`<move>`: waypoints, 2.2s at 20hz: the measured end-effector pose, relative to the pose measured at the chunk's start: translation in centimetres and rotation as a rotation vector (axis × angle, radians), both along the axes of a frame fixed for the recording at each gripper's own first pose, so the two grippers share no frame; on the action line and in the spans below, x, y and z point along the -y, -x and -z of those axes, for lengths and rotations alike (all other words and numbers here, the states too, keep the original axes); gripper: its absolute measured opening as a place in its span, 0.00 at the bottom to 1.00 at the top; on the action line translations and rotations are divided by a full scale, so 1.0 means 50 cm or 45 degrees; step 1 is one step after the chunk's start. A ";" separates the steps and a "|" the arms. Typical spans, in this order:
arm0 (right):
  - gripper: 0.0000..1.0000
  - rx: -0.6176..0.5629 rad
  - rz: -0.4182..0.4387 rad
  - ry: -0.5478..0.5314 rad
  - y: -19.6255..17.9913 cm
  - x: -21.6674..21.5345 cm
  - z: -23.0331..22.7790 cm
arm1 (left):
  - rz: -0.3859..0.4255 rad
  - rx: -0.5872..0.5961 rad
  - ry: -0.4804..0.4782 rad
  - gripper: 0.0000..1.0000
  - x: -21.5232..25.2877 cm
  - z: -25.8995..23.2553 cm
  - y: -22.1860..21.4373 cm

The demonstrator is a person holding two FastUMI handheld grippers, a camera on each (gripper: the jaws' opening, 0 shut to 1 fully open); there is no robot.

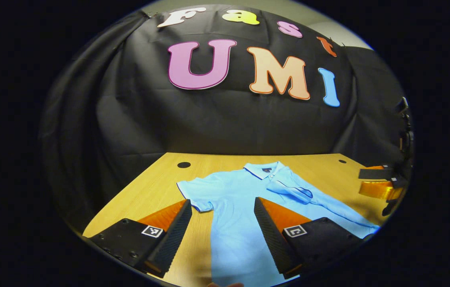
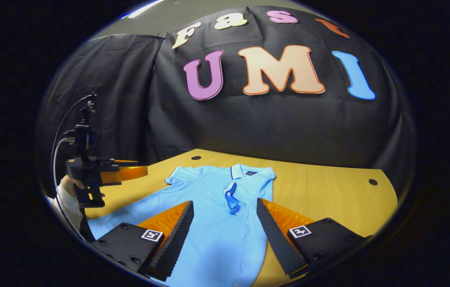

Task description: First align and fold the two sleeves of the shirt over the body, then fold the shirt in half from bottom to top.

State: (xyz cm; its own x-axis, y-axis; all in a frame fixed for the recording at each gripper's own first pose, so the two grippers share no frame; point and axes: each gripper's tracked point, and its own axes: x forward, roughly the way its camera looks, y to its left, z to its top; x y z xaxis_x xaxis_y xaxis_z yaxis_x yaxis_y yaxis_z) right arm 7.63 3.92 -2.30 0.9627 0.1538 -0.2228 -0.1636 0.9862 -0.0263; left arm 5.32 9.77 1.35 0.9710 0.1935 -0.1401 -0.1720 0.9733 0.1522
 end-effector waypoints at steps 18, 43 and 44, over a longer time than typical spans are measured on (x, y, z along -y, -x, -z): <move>0.98 0.094 0.265 -0.103 0.222 0.156 -0.020 | -0.172 -0.355 0.207 0.93 -0.222 0.104 -0.228; 0.98 0.056 0.351 -0.162 0.254 0.217 0.008 | -0.097 -0.481 0.182 0.10 -0.203 0.170 -0.277; 0.98 0.051 0.350 -0.162 0.255 0.215 0.011 | -0.098 -0.484 0.178 0.03 -0.202 0.173 -0.278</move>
